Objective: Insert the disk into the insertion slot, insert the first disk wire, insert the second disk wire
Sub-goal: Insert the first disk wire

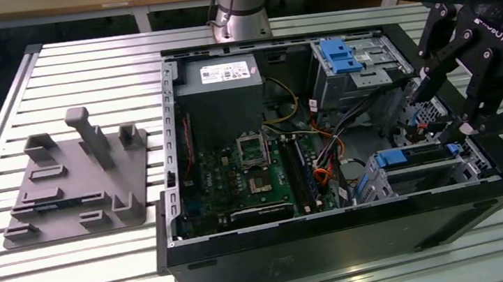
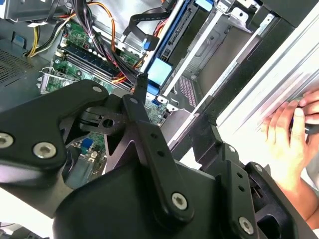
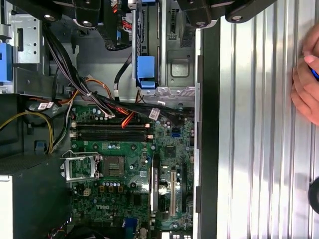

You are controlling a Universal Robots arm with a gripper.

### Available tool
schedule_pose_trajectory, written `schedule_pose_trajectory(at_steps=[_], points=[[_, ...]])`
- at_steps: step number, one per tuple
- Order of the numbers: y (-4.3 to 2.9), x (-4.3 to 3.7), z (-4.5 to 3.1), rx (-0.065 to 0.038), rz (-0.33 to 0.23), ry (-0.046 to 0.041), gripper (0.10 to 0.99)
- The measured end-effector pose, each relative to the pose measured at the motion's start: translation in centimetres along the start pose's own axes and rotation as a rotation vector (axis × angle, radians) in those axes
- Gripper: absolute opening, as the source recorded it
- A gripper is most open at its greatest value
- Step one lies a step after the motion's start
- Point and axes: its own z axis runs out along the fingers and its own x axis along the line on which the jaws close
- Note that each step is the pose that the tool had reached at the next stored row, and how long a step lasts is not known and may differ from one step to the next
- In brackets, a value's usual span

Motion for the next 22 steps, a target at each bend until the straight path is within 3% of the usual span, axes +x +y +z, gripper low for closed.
schedule_pose_trajectory(at_steps=[4,8,16,22], points=[[-0.22,0.0,-0.01,0.0,0.0,0.0001,0.616],[-1.04,-0.01,0.01,0.0,0.005,-0.0002,0.616],[-3.41,-0.43,0.2,0.0,0.009,-0.0004,0.616],[-4.06,-0.71,0.51,0.002,0.044,-0.0006,0.616]])
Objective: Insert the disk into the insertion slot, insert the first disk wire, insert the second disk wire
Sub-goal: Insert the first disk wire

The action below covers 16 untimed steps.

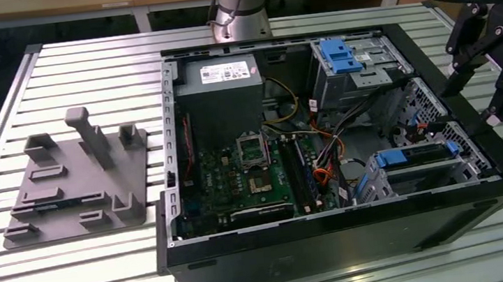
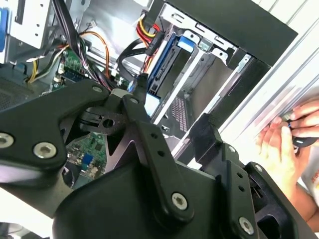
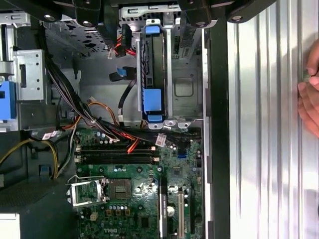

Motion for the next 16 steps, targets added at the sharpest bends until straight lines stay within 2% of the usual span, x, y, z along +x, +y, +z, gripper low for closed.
schedule_pose_trajectory(at_steps=[3,5,6,7,11,14,16], points=[[-0.06,-0.04,0.19,0.002,0.035,-0.0007,0.604],[-0.06,-0.36,0.31,0.002,0.042,0.0001,0.478],[-0.07,-0.63,0.39,0.002,0.043,0.0009,0.478],[-0.08,-0.91,0.48,0.002,0.044,0.0013,0.412],[-0.21,-2.21,0.95,0.002,0.045,0.0026,0.412],[-0.88,-3.26,1.41,0.002,0.045,0.0029,0.412],[-1.76,-3.57,1.7,0.002,0.045,0.0027,0.412]])
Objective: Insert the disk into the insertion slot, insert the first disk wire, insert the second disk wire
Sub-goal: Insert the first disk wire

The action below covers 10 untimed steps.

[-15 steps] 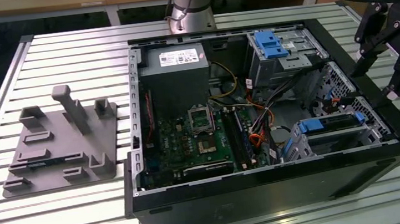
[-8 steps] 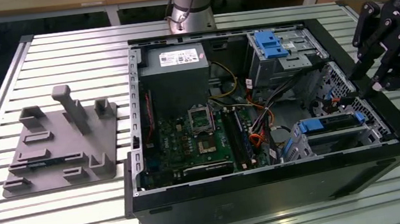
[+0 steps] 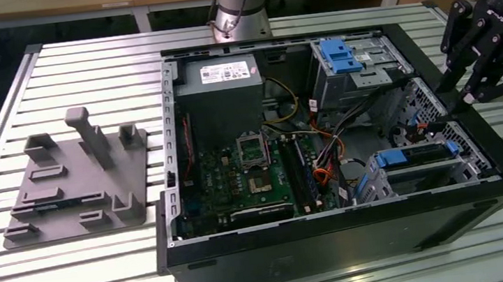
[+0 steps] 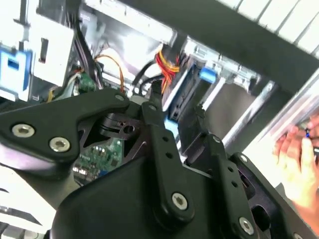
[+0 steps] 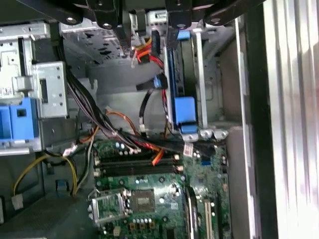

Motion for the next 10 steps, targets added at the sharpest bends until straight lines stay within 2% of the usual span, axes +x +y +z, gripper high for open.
schedule_pose_trajectory(at_steps=[2,7,10], points=[[-0.77,-0.14,0.31,-0.003,0.0,0.0005,0.412],[-0.81,-0.1,1.11,-0.012,-0.015,0.0024,0.412],[-0.77,-0.08,1.63,-0.013,-0.026,0.0039,0.412]])
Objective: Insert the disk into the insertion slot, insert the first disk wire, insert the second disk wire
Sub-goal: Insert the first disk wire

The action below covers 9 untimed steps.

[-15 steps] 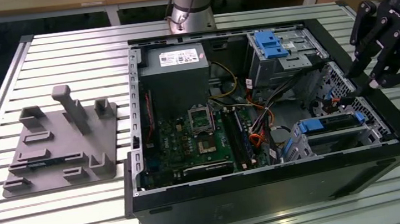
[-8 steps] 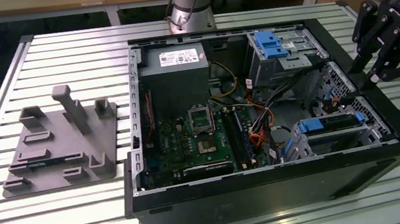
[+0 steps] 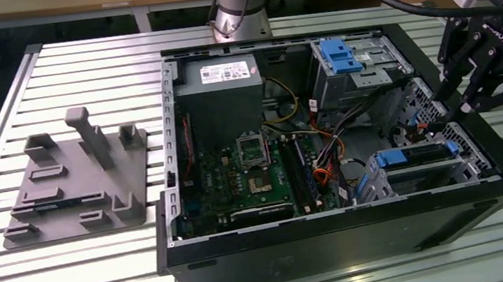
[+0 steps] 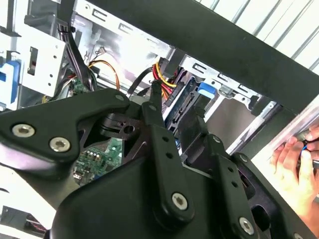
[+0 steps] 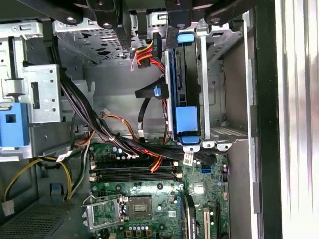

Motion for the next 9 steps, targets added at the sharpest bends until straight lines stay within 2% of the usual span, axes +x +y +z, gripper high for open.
schedule_pose_trajectory(at_steps=[5,7,9], points=[[0.0,0.02,0.27,0.0,0.001,0.0077,0.412],[0.0,-0.04,0.45,0.001,0.002,0.0198,0.412],[0.01,-0.33,0.65,0.003,0.003,0.0389,0.412]])
